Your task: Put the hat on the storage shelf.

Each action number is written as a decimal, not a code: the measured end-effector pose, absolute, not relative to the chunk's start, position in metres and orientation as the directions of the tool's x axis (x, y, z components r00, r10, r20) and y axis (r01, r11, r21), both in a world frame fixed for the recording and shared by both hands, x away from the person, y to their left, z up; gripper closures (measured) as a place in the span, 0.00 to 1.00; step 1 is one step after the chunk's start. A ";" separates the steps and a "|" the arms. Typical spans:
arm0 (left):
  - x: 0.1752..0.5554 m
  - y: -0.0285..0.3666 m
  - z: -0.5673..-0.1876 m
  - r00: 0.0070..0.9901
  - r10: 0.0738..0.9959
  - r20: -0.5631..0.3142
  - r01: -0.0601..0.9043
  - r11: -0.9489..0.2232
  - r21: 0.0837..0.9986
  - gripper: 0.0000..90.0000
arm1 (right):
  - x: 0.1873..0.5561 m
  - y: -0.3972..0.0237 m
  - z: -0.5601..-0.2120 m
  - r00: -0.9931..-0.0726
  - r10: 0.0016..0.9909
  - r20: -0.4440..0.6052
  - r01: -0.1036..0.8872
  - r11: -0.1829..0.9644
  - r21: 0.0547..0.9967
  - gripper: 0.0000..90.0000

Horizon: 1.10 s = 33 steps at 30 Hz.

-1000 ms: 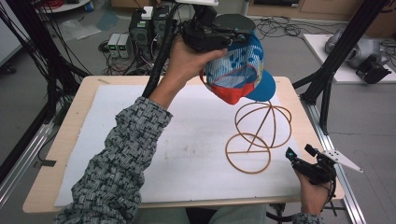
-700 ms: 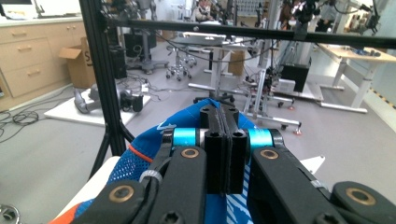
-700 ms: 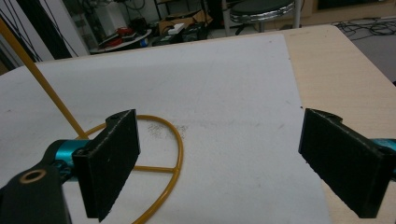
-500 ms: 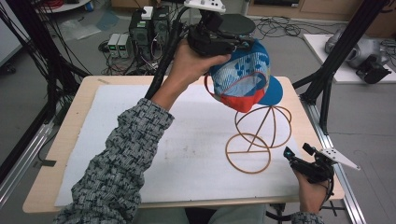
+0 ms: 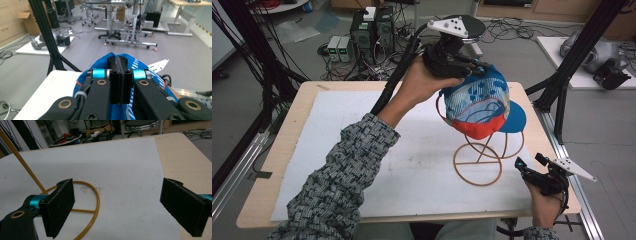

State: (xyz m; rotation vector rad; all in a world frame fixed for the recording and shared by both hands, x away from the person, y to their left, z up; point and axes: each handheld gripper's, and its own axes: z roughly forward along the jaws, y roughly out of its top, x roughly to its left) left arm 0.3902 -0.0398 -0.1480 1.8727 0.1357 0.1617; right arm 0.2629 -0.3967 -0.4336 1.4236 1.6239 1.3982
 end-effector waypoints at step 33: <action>0.383 -0.063 -0.205 0.992 0.117 0.036 0.008 -0.353 0.936 0.99 | 0.266 -0.395 -0.434 -0.285 0.935 0.211 0.355 -0.102 0.929 0.13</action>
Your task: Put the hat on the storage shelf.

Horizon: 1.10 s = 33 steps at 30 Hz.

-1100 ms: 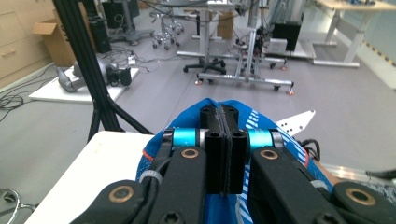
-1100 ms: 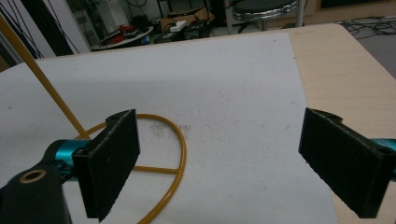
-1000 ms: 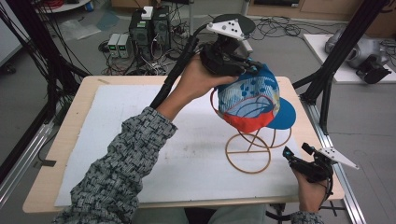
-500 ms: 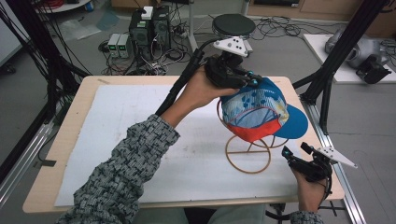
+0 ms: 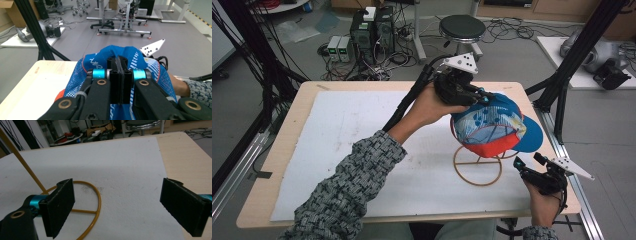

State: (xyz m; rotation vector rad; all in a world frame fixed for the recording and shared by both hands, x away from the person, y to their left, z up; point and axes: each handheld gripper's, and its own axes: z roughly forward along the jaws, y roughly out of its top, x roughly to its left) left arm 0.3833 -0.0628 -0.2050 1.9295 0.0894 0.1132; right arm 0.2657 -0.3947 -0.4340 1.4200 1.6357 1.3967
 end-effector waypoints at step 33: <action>0.376 -0.078 -0.238 0.997 0.074 -0.011 0.035 -0.327 0.944 0.99 | 0.265 -0.398 -0.436 -0.265 0.939 0.220 0.365 -0.114 0.924 0.13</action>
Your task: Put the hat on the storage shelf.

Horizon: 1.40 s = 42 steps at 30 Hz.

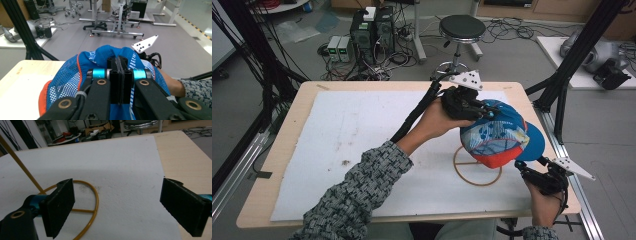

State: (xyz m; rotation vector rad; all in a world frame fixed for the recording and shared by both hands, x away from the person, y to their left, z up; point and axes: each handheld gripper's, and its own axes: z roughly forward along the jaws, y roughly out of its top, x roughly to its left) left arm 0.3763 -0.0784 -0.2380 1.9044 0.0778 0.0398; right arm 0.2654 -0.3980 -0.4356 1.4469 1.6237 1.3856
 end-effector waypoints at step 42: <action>0.371 -0.087 -0.247 1.000 0.006 0.003 -0.001 -0.310 0.951 0.75 | 0.269 -0.394 -0.439 -0.289 0.935 0.207 0.411 -0.075 0.909 0.13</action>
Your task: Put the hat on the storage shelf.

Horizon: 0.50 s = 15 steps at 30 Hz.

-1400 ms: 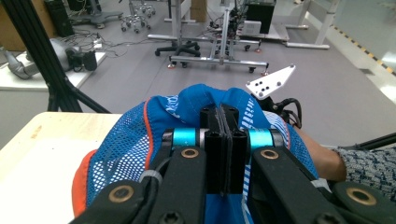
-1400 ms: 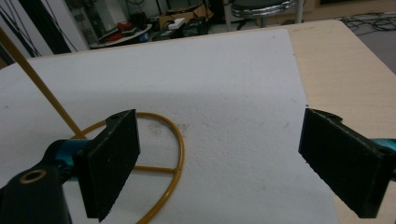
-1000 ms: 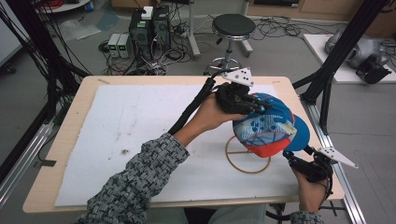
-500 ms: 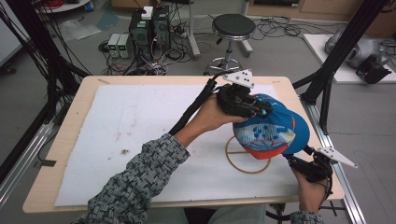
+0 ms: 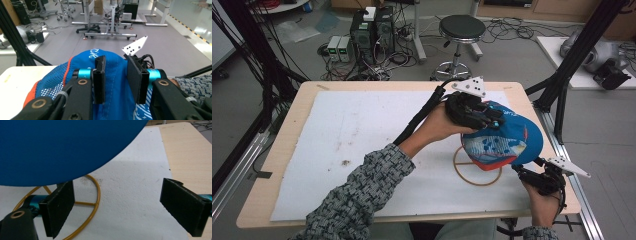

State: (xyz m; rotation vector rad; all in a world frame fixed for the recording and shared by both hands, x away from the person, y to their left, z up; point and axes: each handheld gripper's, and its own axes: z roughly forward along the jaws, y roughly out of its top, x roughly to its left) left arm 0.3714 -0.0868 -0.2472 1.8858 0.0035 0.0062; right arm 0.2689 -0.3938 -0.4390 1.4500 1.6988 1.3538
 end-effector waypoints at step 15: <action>0.371 -0.072 -0.243 0.999 0.045 0.017 -0.002 -0.304 0.953 0.57 | 0.268 -0.394 -0.439 -0.285 0.936 0.205 0.417 -0.071 0.906 0.13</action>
